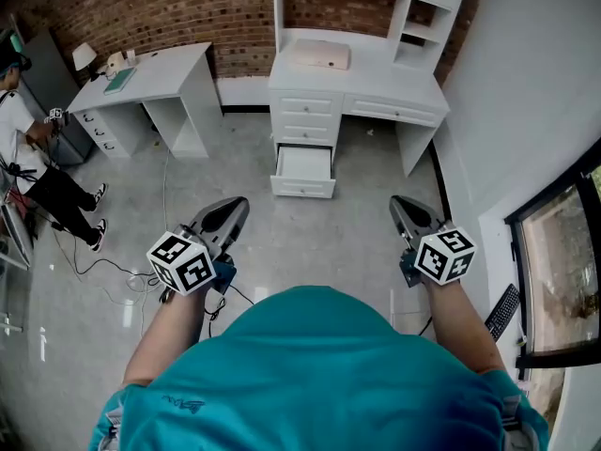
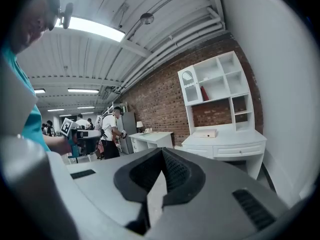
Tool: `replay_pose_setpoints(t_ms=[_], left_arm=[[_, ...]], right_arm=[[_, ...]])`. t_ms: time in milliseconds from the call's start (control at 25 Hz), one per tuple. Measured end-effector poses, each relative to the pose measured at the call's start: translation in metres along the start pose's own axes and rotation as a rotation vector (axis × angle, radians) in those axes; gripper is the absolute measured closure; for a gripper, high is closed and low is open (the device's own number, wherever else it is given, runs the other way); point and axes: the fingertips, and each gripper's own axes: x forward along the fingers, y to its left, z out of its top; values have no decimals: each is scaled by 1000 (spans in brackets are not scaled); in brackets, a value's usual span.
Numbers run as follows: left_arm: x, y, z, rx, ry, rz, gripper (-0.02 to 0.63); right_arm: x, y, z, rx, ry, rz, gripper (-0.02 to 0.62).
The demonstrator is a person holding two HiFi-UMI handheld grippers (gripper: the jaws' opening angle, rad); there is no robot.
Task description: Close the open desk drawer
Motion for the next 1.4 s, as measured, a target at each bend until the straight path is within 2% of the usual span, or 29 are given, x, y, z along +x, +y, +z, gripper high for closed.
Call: replay_pose_setpoints(t_ms=[440,680,880,1160,1400], left_arm=[[34,-47,-9,14,-13,45,589],[56,-82,-25,-7,-17,76,589],[60,-94,-34,-9,-11,104,589],[62,-69,-29,-25,-19,126,589],[73,-1,-32,-58,-23,81,589]], right_arm=[[-33,-43,11,-1,3,45,575],[-55,-75,8,-11,21,86,575],[-57,-85,2,-7,24,121,575],[-29,-82,-1,-8,49,150,575],[31,-77,1,-31,68,112,575]])
